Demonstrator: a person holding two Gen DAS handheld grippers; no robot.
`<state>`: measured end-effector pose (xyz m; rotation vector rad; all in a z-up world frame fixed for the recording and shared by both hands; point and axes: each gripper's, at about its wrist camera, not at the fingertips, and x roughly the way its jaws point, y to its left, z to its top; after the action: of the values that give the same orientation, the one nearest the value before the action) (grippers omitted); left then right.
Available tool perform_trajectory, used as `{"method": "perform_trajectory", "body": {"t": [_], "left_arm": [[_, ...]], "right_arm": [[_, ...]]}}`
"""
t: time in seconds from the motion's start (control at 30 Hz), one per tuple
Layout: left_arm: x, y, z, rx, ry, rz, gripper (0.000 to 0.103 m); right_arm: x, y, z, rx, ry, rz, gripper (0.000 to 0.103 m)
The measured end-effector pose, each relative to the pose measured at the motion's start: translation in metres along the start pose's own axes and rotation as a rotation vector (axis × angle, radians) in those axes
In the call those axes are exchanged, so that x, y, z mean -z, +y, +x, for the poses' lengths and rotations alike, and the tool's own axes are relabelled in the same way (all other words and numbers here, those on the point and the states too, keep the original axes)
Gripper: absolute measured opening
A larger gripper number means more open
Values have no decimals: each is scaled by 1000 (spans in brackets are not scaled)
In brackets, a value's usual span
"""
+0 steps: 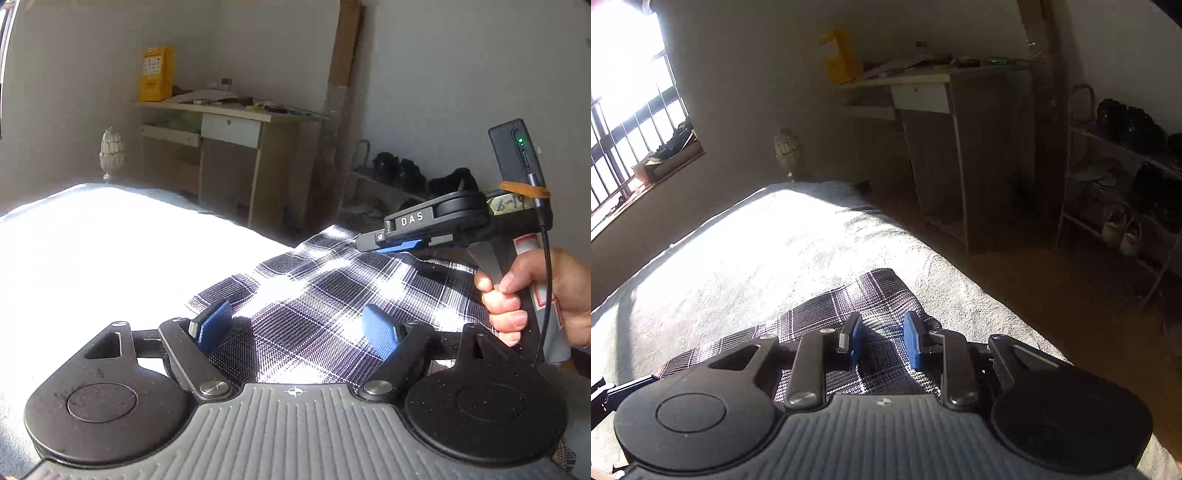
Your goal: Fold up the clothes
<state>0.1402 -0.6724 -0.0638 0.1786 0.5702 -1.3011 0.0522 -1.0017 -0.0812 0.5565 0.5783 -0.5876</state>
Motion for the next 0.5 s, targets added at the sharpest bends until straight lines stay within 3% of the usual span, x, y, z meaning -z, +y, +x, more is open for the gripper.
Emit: {"method": "perform_trajectory", "body": {"t": [0.07, 0.13, 0.23, 0.3, 0.43, 0.5], "left_arm": [[-3, 2, -6, 2, -25, -5, 80], [-3, 6, -6, -19, -34, -20, 86], [-1, 20, 3, -75, 43, -67, 86], [2, 30, -6, -96, 31, -94, 86], [3, 41, -43, -85, -51, -93, 86], [6, 27, -64, -11, -99, 14, 87]], "right_arm": [[-2, -13, -8, -58, -34, 93, 27], [-3, -17, -14, -100, -50, 94, 27], [-6, -21, -8, 87, 9, 71, 27], [-5, -34, -20, 150, -24, 125, 27], [14, -55, -82, 14, -112, 162, 27], [35, -46, -115, -62, -146, 87, 27]]}}
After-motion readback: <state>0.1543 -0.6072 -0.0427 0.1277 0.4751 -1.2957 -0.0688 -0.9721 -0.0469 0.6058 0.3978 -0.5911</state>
